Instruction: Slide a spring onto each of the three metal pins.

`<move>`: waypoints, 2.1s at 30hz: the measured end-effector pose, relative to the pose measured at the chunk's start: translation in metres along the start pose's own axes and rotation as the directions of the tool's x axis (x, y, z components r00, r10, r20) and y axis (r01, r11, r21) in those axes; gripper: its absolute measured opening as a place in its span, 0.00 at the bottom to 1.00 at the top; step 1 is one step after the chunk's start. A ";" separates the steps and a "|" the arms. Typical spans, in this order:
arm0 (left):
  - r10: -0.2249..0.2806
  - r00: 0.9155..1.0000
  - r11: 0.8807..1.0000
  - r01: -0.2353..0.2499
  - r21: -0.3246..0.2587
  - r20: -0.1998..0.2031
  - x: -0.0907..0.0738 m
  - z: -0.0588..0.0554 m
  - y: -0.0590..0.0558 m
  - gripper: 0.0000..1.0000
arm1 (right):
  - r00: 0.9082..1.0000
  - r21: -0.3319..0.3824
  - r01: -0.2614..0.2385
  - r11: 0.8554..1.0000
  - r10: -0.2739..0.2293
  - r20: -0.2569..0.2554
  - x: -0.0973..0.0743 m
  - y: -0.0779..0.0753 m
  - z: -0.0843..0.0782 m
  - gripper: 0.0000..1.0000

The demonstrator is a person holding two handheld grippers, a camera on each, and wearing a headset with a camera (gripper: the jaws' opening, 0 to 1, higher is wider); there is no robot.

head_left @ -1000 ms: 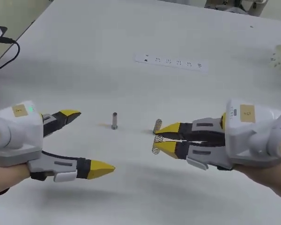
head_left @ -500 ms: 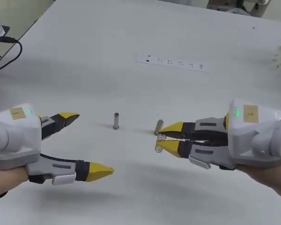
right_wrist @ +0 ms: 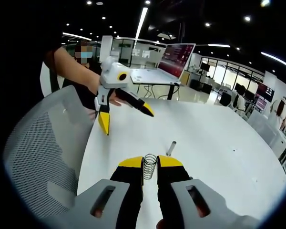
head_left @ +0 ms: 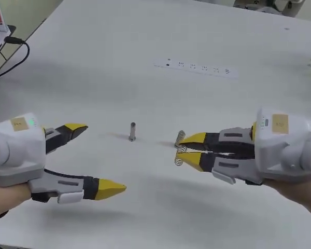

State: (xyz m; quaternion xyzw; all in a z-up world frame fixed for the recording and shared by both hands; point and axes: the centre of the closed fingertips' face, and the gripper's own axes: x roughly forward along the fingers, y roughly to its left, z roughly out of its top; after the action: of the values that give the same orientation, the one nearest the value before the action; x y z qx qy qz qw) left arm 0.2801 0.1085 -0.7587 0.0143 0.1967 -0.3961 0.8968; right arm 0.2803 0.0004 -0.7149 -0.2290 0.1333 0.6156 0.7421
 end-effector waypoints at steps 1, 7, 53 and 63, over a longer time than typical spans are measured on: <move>0.000 1.000 1.000 0.000 0.000 -0.003 0.000 -0.001 0.000 0.98 | 1.000 -0.002 0.000 1.000 0.000 0.001 0.001 -0.001 0.001 0.07; 0.014 1.000 1.000 -0.014 -0.001 0.000 -0.002 -0.001 0.004 0.98 | 1.000 -0.007 -0.002 1.000 0.002 0.004 0.008 -0.008 0.003 0.08; 0.033 0.999 0.999 -0.033 -0.020 -0.020 -0.008 -0.008 0.011 0.98 | 0.998 0.055 0.032 0.998 -0.035 0.056 0.086 -0.069 0.038 0.08; 0.038 0.999 0.999 -0.038 -0.030 -0.025 -0.009 -0.013 0.011 0.98 | 0.999 0.085 0.024 0.996 -0.025 0.021 0.108 -0.068 0.028 0.08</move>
State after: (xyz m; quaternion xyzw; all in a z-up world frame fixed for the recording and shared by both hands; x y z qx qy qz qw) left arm 0.2778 0.1243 -0.7689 0.0092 0.2137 -0.3757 0.9017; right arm 0.3667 0.0968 -0.7310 -0.1923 0.1482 0.6028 0.7600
